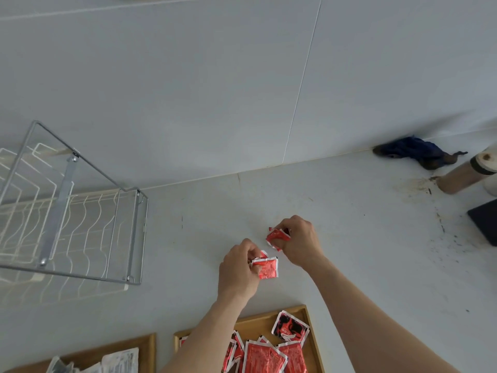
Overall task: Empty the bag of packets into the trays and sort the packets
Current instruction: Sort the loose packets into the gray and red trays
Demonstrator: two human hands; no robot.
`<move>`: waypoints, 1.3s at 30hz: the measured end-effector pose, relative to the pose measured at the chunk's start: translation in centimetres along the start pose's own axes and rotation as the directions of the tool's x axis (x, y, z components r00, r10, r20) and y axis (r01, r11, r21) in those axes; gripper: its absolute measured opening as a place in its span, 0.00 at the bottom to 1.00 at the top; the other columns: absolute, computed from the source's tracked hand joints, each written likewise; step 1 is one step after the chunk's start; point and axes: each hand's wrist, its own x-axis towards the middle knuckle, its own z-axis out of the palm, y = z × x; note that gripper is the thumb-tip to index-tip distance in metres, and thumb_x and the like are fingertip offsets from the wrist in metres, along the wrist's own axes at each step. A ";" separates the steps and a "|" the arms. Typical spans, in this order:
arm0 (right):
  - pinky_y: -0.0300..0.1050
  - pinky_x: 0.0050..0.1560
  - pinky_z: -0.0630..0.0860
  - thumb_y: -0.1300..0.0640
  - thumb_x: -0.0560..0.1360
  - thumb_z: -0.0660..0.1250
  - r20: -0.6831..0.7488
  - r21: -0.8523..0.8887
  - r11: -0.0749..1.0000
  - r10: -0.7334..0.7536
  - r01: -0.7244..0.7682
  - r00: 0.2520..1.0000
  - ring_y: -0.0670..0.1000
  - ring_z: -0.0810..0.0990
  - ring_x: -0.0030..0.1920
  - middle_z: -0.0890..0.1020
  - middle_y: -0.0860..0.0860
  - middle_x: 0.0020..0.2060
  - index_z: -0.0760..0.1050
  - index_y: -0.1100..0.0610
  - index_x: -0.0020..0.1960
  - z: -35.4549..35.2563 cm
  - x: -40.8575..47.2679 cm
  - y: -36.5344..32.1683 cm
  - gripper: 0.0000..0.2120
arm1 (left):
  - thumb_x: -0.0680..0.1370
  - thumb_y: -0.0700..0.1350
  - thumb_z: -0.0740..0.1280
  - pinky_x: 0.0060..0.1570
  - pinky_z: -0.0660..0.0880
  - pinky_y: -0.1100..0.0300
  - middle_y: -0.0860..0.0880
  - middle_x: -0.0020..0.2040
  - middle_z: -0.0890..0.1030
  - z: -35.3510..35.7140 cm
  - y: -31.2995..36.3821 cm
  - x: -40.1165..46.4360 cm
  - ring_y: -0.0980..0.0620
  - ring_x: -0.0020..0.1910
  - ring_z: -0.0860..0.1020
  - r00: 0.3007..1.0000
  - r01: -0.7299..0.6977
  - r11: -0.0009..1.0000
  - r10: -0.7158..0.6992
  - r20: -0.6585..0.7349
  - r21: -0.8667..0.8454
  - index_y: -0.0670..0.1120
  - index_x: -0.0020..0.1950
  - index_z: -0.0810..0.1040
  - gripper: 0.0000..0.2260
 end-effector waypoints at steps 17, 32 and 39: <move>0.40 0.37 0.82 0.58 0.71 0.78 0.127 0.304 0.934 0.156 -0.188 0.980 0.50 0.86 0.43 0.86 0.53 0.47 0.75 0.51 0.54 0.4 -11.1 -2.6 0.16 | 0.70 0.45 0.79 0.49 0.84 0.50 0.52 0.51 0.82 -6.5 -5.1 -7.5 0.51 0.50 0.83 0.981 0.191 0.877 -0.190 0.046 -0.441 0.49 0.51 0.77 0.15; 0.38 0.44 0.77 0.48 0.73 0.75 0.234 -0.099 0.993 0.086 -0.065 0.968 0.46 0.81 0.46 0.84 0.48 0.51 0.80 0.52 0.55 4.0 -17.5 -1.5 0.13 | 0.72 0.49 0.77 0.43 0.82 0.62 0.57 0.47 0.83 -3.8 -9.0 -13.4 0.57 0.45 0.82 0.985 0.129 0.975 -0.106 0.132 -0.183 0.54 0.48 0.75 0.12; 0.48 0.56 0.76 0.42 0.73 0.73 0.087 -0.273 0.961 -0.026 0.049 0.996 0.52 0.77 0.58 0.78 0.46 0.57 0.77 0.45 0.63 4.8 -18.1 -0.3 0.20 | 0.74 0.54 0.74 0.58 0.78 0.61 0.58 0.57 0.79 -2.4 -8.1 -14.3 0.57 0.58 0.78 0.997 -0.076 0.997 0.076 0.022 0.025 0.58 0.58 0.73 0.16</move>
